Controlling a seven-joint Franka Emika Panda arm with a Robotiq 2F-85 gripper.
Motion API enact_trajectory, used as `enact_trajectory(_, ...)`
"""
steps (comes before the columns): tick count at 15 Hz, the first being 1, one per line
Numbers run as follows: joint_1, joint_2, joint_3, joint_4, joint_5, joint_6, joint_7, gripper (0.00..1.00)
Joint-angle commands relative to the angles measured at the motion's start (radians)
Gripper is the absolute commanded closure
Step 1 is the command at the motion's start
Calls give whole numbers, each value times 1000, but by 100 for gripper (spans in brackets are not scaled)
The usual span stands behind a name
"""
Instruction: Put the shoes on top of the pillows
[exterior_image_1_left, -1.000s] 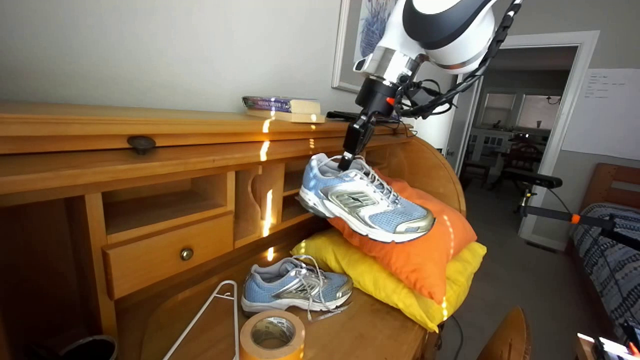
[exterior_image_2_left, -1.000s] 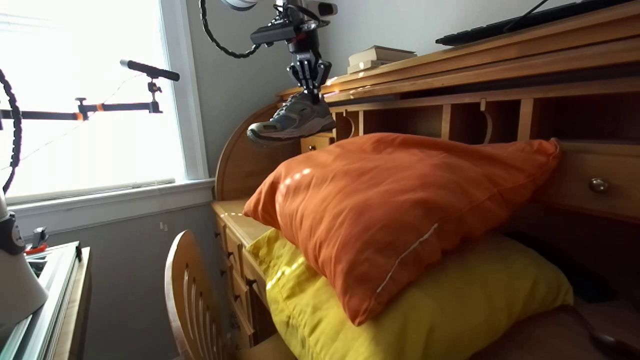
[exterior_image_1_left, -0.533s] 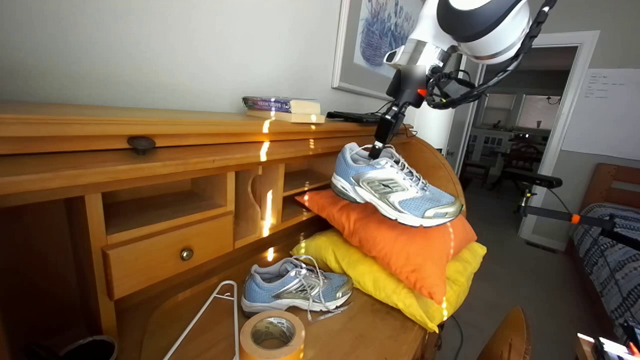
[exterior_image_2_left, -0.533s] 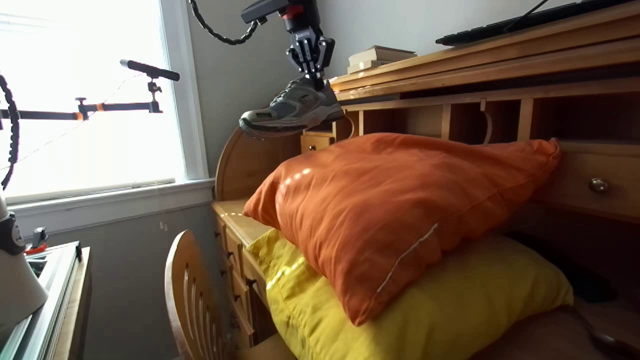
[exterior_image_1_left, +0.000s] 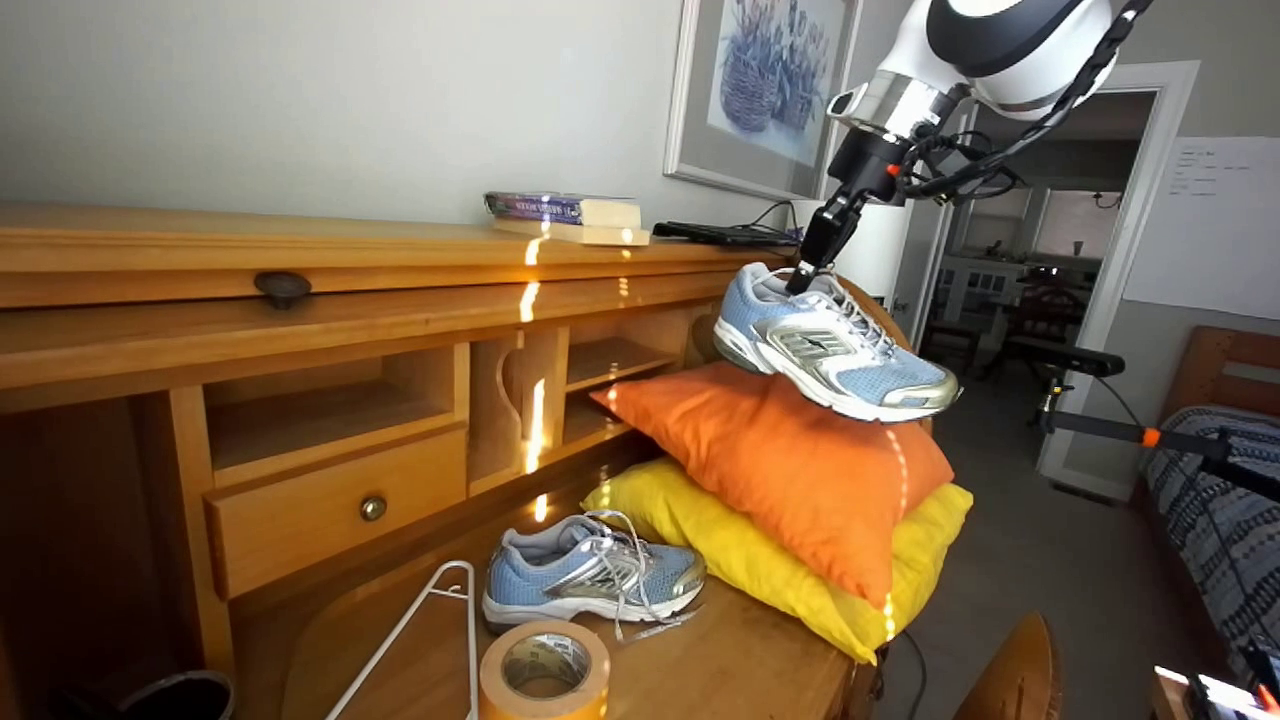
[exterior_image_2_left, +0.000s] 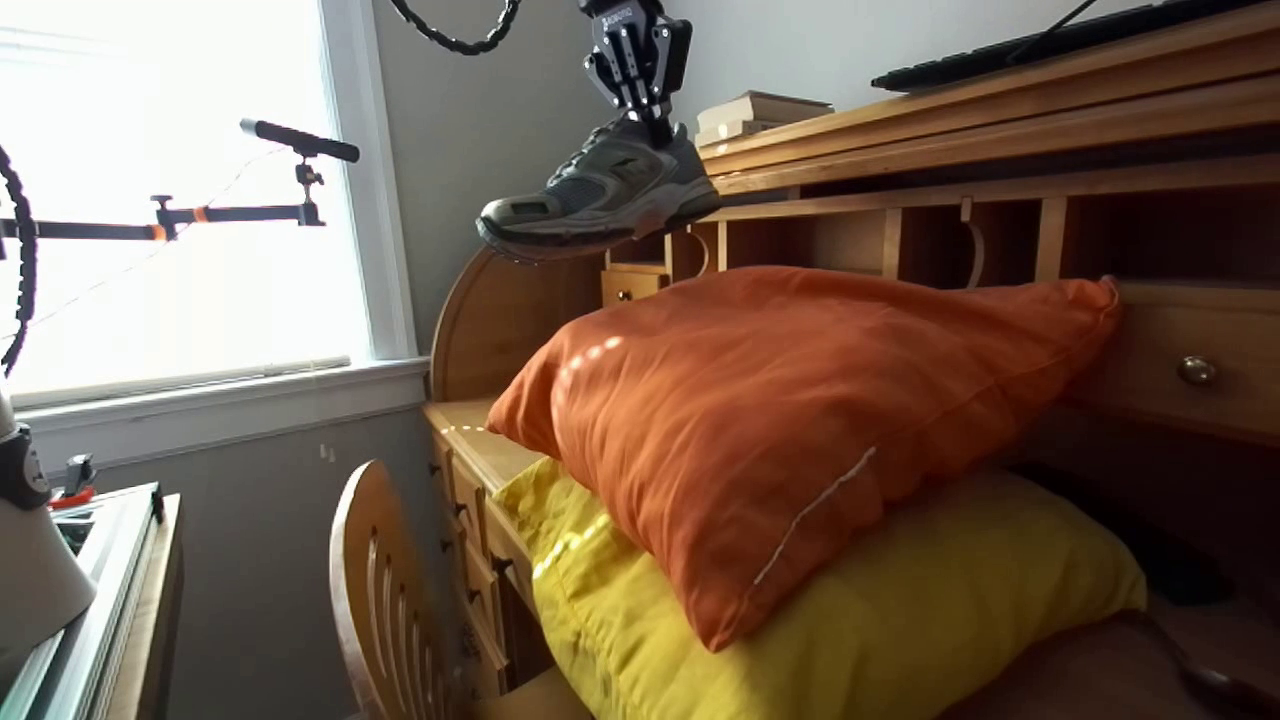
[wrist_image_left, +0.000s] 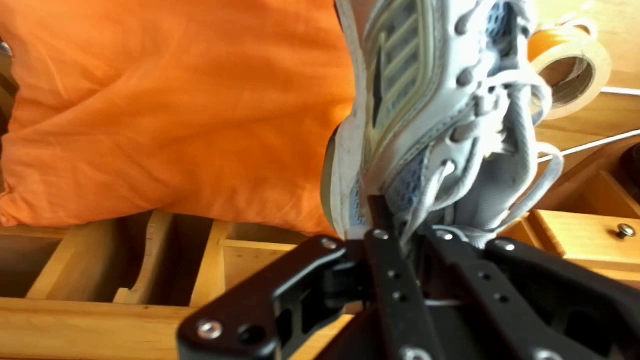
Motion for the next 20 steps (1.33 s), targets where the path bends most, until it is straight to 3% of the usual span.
enact_trajectory(1,-2,4,-39,-5,-27,33,-82,98)
enact_trajectory(6,-2,67,-78,3,-15,93,-174,98)
enact_trajectory(14,-11,185,-94,15,145,255,-256,98)
enact_trajectory(16,-19,209,-89,22,161,278,-257,64)
enact_trajectory(20,-29,228,-78,29,169,312,-253,35)
